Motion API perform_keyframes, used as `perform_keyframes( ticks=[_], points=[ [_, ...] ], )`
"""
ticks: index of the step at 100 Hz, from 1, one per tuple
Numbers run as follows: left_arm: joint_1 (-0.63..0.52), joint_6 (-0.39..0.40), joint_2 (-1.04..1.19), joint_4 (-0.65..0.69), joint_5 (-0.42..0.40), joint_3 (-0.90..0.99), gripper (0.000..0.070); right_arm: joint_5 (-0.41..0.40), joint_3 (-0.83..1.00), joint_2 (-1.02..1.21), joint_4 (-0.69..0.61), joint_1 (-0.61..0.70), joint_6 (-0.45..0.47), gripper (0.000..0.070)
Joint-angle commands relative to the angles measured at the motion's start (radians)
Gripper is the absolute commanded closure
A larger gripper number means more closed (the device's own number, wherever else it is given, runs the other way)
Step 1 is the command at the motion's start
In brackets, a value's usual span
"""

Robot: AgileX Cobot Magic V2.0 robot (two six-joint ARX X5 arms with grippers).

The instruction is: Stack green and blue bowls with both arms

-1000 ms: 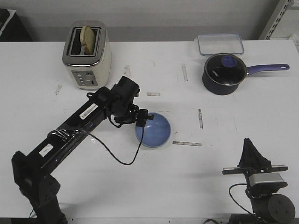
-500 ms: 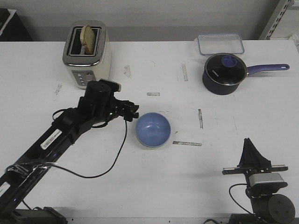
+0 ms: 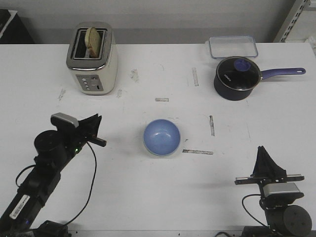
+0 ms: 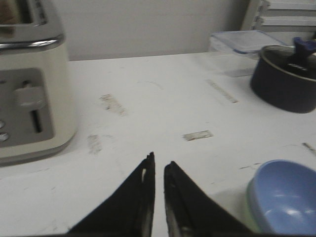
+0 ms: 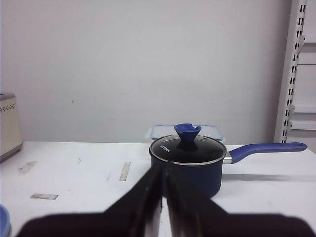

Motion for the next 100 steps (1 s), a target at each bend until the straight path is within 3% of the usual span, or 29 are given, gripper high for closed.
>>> perform_keyframes(
  ticks=[1, 26, 60, 100],
  points=[
    [0.032, 0.046, -0.059, 0.026, -0.036, -0.045, 0.0699, 0.001, 0.004, -0.003, 0.012, -0.002, 0.008, 0.0696],
    [0.151, 0.069, -0.346, 0.126, -0.075, -0.285, 0.0699, 0.001, 0.004, -0.003, 0.012, -0.002, 0.008, 0.0696],
    [0.185, 0.069, -0.612, -0.142, -0.073, -0.348, 0.0699, 0.001, 0.004, -0.003, 0.012, -0.002, 0.008, 0.0696],
    [0.185, 0.069, -0.714, -0.143, -0.073, -0.348, 0.0699, 0.001, 0.004, -0.002, 0.012, -0.002, 0.008, 0.0696]
  ],
)
